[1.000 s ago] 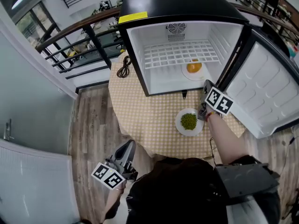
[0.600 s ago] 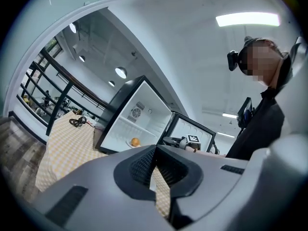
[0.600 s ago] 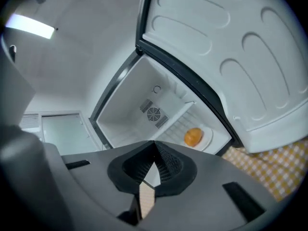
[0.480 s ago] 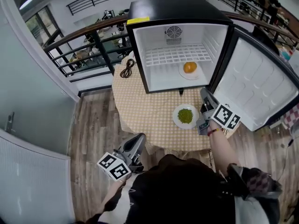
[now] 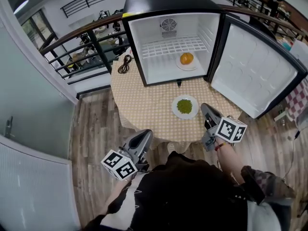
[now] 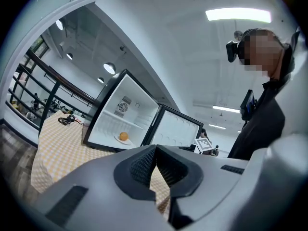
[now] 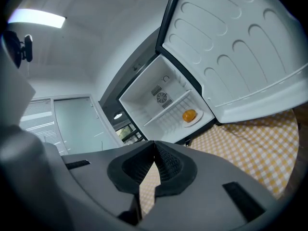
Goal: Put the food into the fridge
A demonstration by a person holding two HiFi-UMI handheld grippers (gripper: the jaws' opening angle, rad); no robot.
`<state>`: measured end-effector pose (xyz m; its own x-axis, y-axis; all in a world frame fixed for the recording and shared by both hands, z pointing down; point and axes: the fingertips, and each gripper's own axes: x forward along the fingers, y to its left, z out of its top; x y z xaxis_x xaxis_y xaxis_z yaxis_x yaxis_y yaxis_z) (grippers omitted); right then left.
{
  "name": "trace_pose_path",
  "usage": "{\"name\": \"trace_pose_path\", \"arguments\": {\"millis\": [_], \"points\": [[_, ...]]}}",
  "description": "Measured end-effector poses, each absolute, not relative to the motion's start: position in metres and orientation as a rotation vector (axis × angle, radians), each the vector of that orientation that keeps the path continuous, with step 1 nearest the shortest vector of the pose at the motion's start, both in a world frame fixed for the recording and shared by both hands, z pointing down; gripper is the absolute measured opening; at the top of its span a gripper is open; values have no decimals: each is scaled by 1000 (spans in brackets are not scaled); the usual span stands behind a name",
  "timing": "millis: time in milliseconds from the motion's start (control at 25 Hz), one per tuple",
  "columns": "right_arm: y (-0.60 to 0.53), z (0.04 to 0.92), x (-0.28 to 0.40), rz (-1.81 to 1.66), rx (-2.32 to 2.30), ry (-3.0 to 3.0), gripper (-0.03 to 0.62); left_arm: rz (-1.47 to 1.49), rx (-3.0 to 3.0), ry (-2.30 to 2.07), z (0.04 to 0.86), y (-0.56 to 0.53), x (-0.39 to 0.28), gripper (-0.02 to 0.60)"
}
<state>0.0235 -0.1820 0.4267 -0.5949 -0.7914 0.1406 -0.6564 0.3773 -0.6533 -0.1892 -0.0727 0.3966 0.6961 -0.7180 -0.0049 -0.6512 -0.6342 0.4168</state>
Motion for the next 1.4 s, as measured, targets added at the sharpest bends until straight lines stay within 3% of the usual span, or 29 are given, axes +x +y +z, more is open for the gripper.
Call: {"name": "trace_pose_path", "arguments": {"millis": [560,1400], "points": [[-141,416,46,-895,-1317,2604,15,-234,2492,-1113,399,-64,-173,12],[-69,428,120,-995,-1169,2702,15,-209,2477,-1119,390,-20,-56,12]]}}
